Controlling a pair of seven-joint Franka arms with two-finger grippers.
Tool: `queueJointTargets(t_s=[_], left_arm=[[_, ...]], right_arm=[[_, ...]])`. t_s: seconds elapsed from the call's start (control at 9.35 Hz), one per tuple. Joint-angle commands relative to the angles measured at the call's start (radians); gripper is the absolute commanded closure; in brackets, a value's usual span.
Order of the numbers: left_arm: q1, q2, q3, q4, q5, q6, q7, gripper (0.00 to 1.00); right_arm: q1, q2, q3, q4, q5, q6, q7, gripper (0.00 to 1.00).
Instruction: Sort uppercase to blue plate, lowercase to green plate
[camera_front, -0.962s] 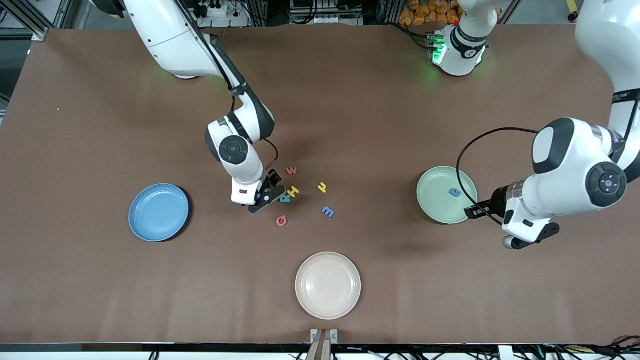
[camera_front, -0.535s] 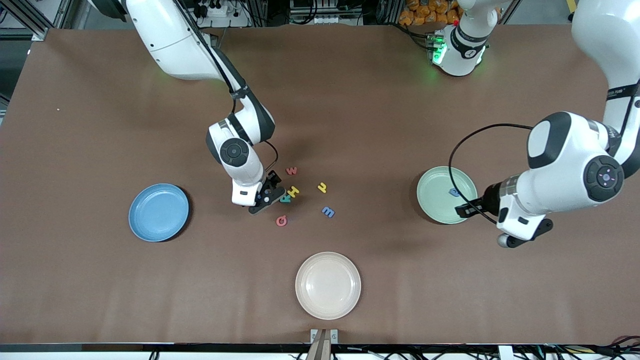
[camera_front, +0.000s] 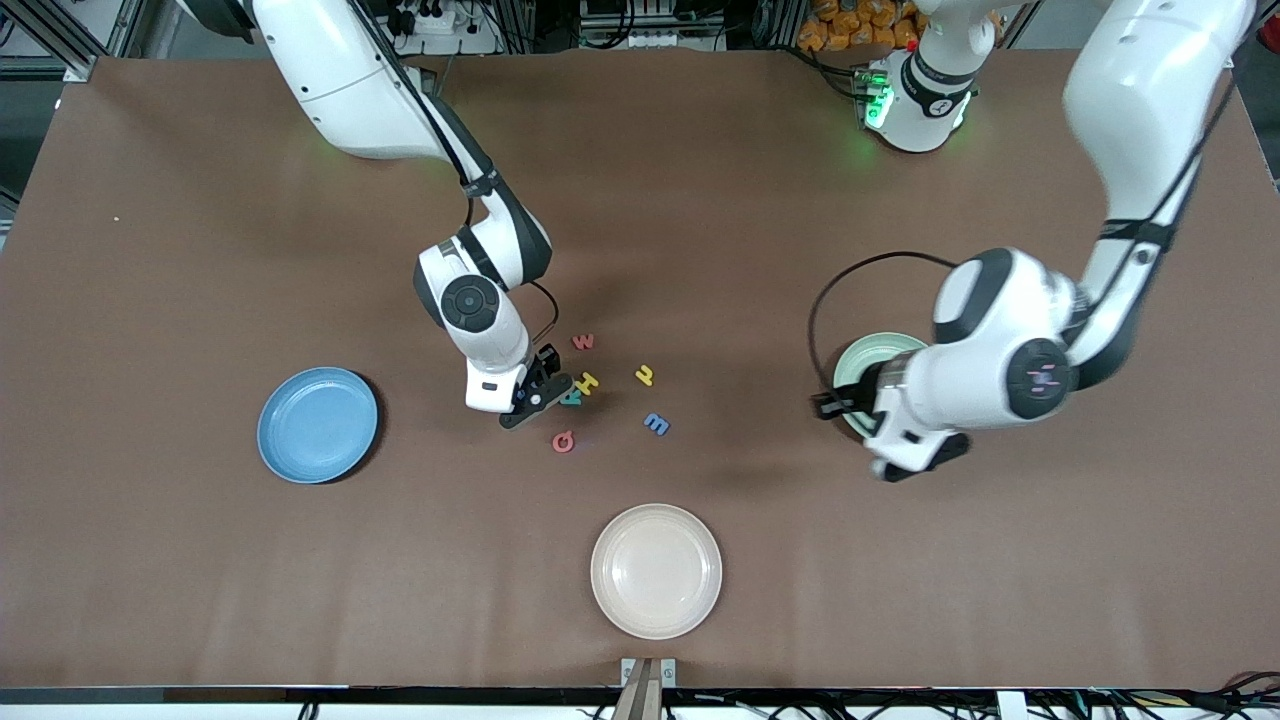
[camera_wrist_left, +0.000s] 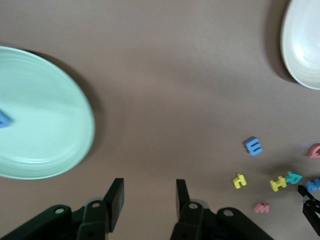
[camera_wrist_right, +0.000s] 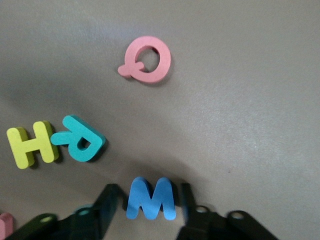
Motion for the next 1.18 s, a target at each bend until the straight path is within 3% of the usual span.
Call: queueJointTargets(t_s=[0.0, 0.32, 0.64, 1.07], left_arm=[[-0.110, 0.031, 0.046, 0.010, -0.003, 0.062, -0.097, 0.50], [-0.300, 0.049, 0.182, 0.011, 0.012, 0.123, -0.195, 0.50], [-0.355, 0.092, 0.190, 0.011, 0.015, 0.168, -0.289, 0.48], [-0.536, 0.143, 0.259, 0.034, 0.170, 0.192, -0.442, 0.41]], right_arm=[[-0.007, 0.017, 0.003, 0.004, 0.004, 0.004, -0.014, 1.00], [-0.023, -0.001, 0.003, 0.009, 0.007, -0.003, 0.003, 1.00], [-0.130, -0.079, -0.004, 0.010, 0.005, -0.058, 0.020, 1.00], [-0.310, -0.153, -0.007, 0.004, -0.008, -0.154, 0.012, 1.00]])
